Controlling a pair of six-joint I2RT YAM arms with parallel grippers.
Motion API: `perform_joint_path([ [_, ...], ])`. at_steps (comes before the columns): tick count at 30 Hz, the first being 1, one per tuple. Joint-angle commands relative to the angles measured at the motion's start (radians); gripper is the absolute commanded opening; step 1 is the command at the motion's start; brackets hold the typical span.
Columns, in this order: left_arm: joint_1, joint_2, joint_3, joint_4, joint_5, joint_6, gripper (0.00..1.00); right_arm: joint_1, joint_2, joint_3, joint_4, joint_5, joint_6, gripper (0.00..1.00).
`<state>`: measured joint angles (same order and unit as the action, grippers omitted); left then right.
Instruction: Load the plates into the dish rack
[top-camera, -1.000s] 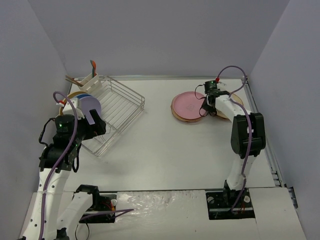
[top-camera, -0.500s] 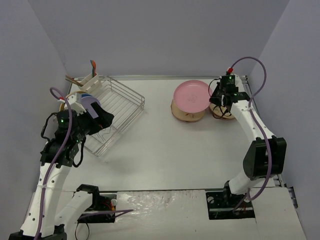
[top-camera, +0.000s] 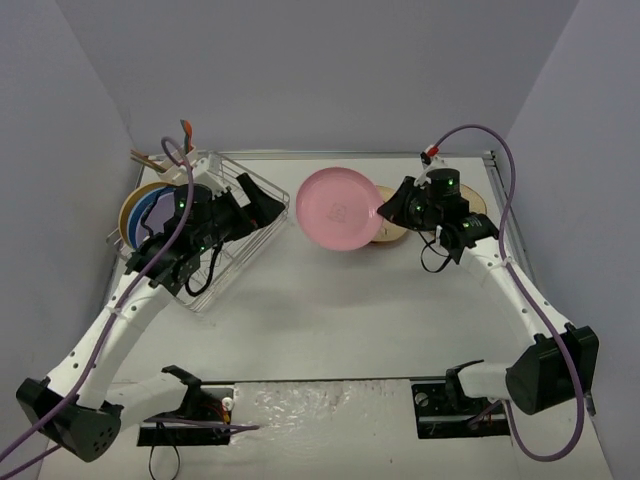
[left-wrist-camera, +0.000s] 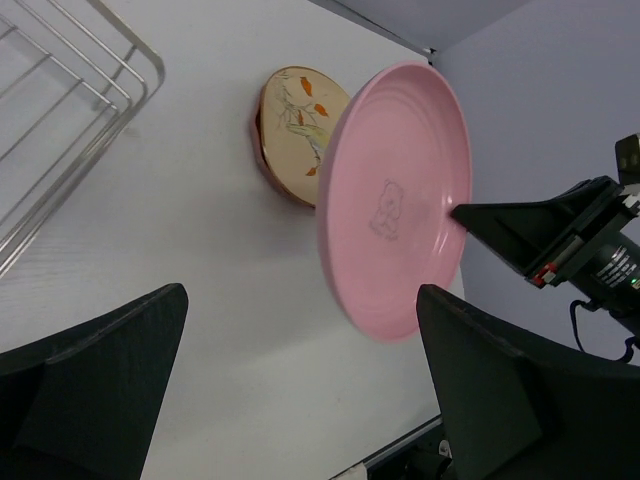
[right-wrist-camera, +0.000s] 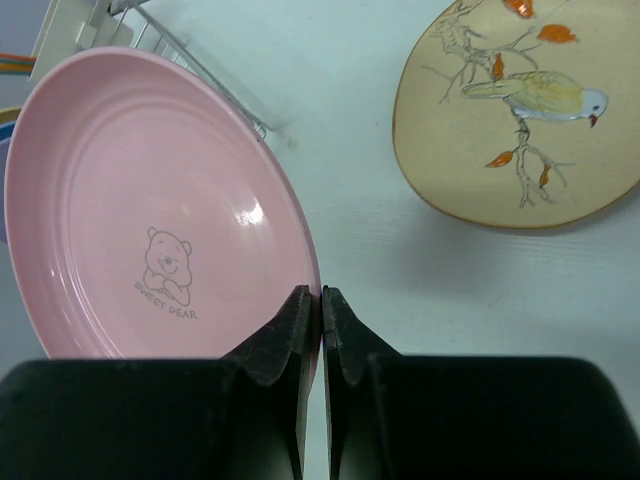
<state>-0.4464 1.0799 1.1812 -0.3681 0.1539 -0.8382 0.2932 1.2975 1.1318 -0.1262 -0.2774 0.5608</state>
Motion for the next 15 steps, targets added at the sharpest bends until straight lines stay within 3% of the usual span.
perform_joint_path([
  [1, -0.072, 0.104, 0.117, 0.132, -0.031, -0.059, 0.95, 0.030, -0.090, -0.023, 0.146, -0.053, 0.041, 0.00],
  [11, -0.160, 0.243, 0.208, 0.092, -0.060, -0.050, 0.87, 0.049, -0.131, -0.052, 0.192, -0.096, 0.064, 0.00],
  [13, -0.165, 0.240, 0.194, 0.103, -0.055, -0.060, 0.76, 0.049, -0.145, -0.058, 0.194, -0.094, 0.065, 0.00],
  [15, -0.166, 0.233, 0.178, 0.136, -0.042, -0.072, 0.60, 0.049, -0.152, -0.067, 0.194, -0.095, 0.063, 0.00],
])
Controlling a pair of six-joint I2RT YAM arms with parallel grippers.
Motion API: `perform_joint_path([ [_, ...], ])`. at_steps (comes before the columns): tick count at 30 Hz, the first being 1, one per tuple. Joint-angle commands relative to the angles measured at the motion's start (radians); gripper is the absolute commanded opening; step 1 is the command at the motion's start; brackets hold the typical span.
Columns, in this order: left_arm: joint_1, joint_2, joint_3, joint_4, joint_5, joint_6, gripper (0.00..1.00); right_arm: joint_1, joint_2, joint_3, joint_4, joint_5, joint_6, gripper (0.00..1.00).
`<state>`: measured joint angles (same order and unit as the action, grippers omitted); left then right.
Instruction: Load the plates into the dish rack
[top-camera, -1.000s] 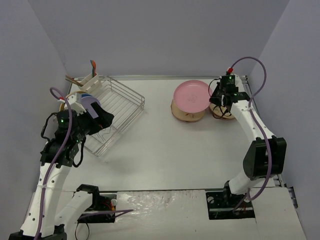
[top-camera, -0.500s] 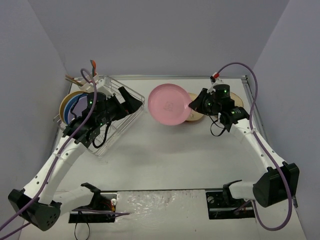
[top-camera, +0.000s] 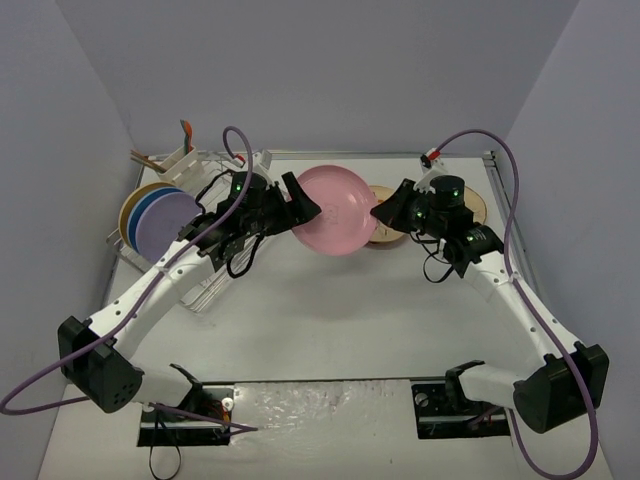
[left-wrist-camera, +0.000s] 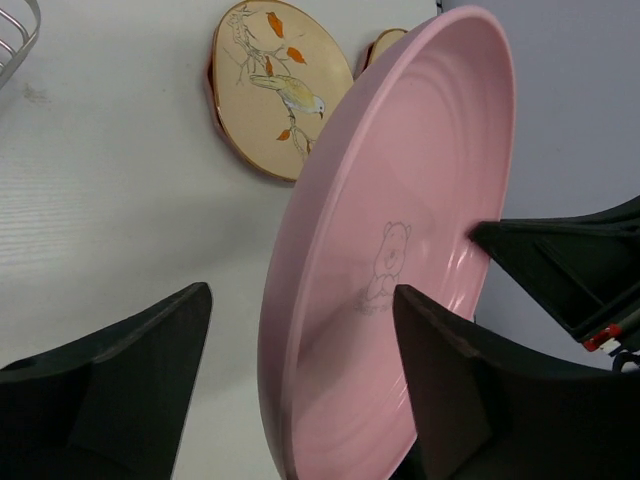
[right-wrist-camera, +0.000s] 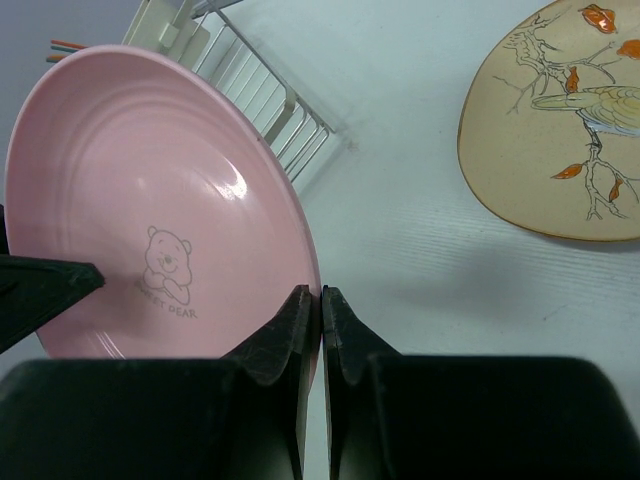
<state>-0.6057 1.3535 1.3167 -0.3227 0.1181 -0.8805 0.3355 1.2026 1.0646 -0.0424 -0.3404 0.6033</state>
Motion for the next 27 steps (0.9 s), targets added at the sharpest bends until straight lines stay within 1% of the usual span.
perform_joint_path([
  [1, -0.008, -0.044, 0.034, 0.103, 0.002, -0.036, 0.51, 0.007, -0.058, -0.002, 0.111, -0.033, 0.018, 0.00],
  [3, -0.007, -0.051, 0.026, 0.111, 0.010, -0.045, 0.37, 0.007, -0.055, -0.002, 0.111, -0.041, 0.014, 0.00],
  [5, -0.007, -0.062, 0.020, 0.117, 0.009, -0.047, 0.19, 0.007, -0.052, -0.002, 0.111, -0.046, 0.009, 0.00],
  [8, -0.006, -0.081, 0.012, 0.110, 0.001, -0.035, 0.07, 0.006, -0.052, -0.005, 0.111, -0.043, 0.001, 0.00],
  [9, -0.006, -0.094, 0.006, 0.104, -0.009, -0.021, 0.01, 0.005, -0.051, -0.008, 0.111, -0.044, -0.001, 0.00],
  [10, -0.005, -0.103, 0.001, 0.096, -0.022, -0.011, 0.00, 0.006, -0.051, -0.008, 0.111, -0.049, -0.003, 0.00],
  [11, -0.004, -0.117, -0.007, 0.094, -0.032, -0.002, 0.00, 0.007, -0.050, -0.008, 0.111, -0.053, -0.009, 0.08],
  [13, 0.001, -0.138, -0.015, 0.088, -0.050, 0.029, 0.00, 0.007, -0.051, -0.011, 0.111, -0.055, -0.017, 0.31],
  [14, 0.002, -0.140, -0.018, 0.087, -0.058, 0.046, 0.00, 0.007, -0.051, -0.012, 0.111, -0.055, -0.018, 0.32],
  [16, 0.013, -0.169, -0.025, 0.055, -0.092, 0.127, 0.00, 0.005, -0.061, -0.016, 0.111, -0.055, -0.032, 0.59],
  [17, 0.020, -0.182, -0.025, 0.037, -0.107, 0.168, 0.00, 0.006, -0.065, -0.017, 0.110, -0.055, -0.038, 0.69],
  [20, 0.047, -0.240, -0.025, -0.007, -0.167, 0.309, 0.00, 0.005, -0.077, -0.014, 0.109, -0.070, -0.063, 0.90],
  [21, 0.057, -0.252, -0.023, -0.018, -0.176, 0.360, 0.00, 0.004, -0.080, -0.014, 0.108, -0.075, -0.073, 0.93],
  [23, 0.084, -0.285, 0.002, -0.082, -0.239, 0.488, 0.00, 0.004, -0.090, -0.014, 0.103, -0.071, -0.093, 0.95],
  [25, 0.133, -0.307, 0.035, -0.151, -0.293, 0.674, 0.00, 0.005, -0.099, -0.018, 0.089, -0.054, -0.111, 0.95],
  [27, 0.167, -0.311, 0.075, -0.221, -0.331, 0.780, 0.00, 0.002, -0.110, -0.026, 0.075, -0.027, -0.130, 0.95],
])
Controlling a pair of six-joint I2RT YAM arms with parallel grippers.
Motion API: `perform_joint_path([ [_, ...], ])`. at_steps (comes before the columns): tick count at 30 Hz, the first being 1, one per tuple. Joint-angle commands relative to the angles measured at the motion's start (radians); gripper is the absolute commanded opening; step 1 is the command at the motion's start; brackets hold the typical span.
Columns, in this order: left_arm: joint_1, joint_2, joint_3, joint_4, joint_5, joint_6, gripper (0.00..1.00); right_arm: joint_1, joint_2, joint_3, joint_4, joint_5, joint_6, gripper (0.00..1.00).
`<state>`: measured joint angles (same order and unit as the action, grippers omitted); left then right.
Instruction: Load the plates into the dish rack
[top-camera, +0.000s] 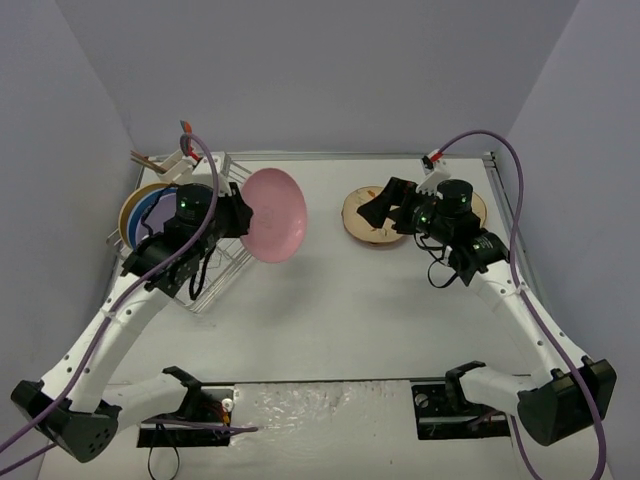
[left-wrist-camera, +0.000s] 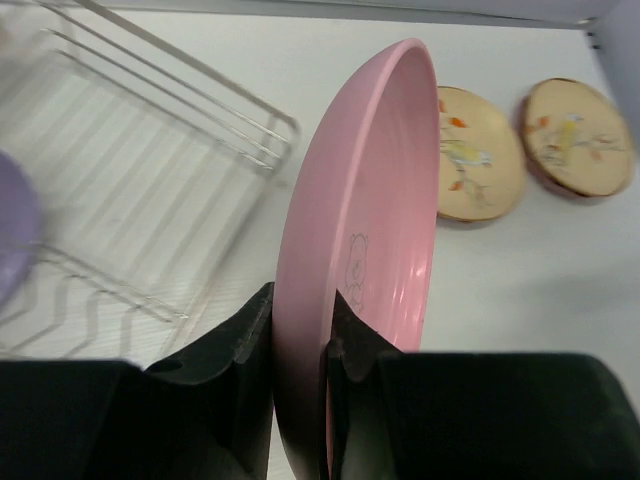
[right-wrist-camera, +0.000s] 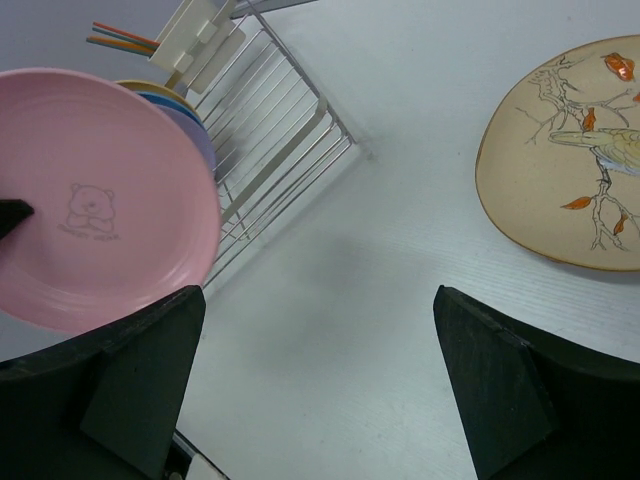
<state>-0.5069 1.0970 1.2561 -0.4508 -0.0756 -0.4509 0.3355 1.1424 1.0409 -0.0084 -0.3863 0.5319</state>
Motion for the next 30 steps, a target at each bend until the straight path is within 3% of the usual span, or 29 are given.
perform_joint_path([
  [1, 0.087, -0.055, 0.141, -0.116, -0.142, 0.397, 0.00, 0.001, -0.054, -0.004, 0.039, 0.028, -0.067, 0.95],
  [5, 0.163, -0.043, 0.176, -0.176, -0.227, 0.666, 0.00, -0.007, -0.066, -0.013, 0.019, 0.045, -0.086, 0.95],
  [12, 0.261, 0.020, 0.143, -0.132, -0.185, 1.042, 0.00, -0.020, -0.050, -0.020, 0.015, -0.006, -0.091, 0.95],
  [20, 0.394, 0.108, 0.140, -0.061, -0.086, 1.231, 0.00, -0.021, -0.059, -0.044, 0.015, -0.045, -0.109, 0.95],
  [30, 0.481, 0.216, 0.126, -0.047, 0.041, 1.308, 0.00, -0.028, -0.062, -0.074, 0.013, -0.059, -0.111, 0.95],
])
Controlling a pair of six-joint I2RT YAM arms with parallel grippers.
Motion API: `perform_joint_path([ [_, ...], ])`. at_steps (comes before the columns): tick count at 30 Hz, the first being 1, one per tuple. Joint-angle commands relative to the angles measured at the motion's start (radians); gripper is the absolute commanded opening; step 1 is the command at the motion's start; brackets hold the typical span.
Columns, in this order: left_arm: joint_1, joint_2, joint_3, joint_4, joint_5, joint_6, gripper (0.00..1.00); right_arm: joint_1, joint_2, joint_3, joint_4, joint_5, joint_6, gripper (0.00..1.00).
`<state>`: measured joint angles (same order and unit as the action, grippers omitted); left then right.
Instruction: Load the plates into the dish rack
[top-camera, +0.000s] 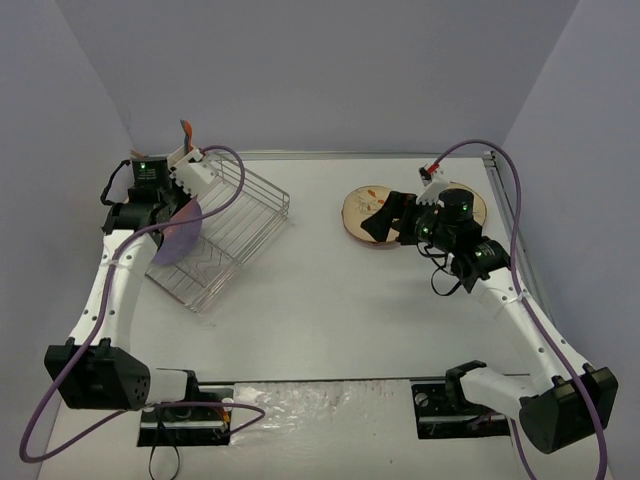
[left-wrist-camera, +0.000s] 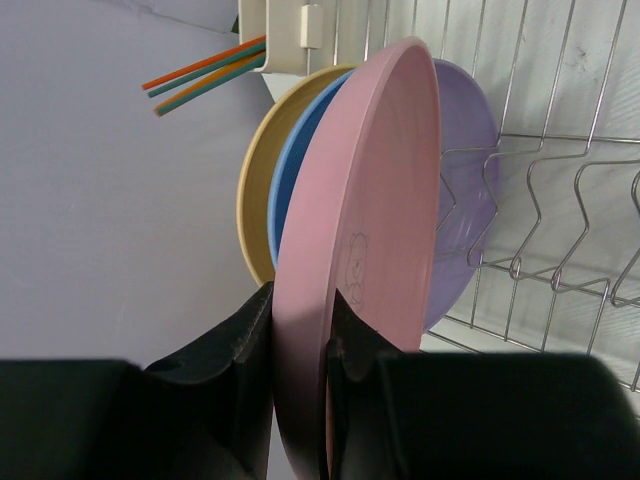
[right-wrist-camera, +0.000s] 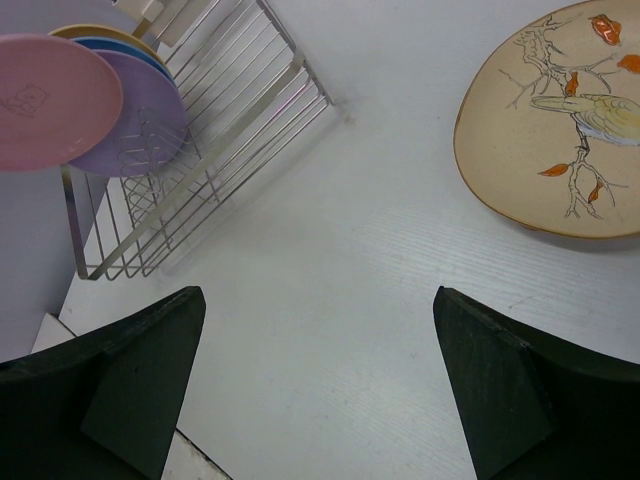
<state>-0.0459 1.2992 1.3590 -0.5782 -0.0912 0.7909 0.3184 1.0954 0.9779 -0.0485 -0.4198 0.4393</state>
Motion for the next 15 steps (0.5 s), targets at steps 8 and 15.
perform_joint_path([
  [8, 0.040, 0.075, -0.004, 0.104, 0.091, 0.057, 0.00, -0.018, -0.009, -0.016, 0.053, -0.033, -0.021, 0.95],
  [15, 0.040, 0.121, -0.042, 0.142, 0.140, 0.027, 0.04, -0.021, -0.011, -0.021, 0.053, -0.034, -0.020, 0.95],
])
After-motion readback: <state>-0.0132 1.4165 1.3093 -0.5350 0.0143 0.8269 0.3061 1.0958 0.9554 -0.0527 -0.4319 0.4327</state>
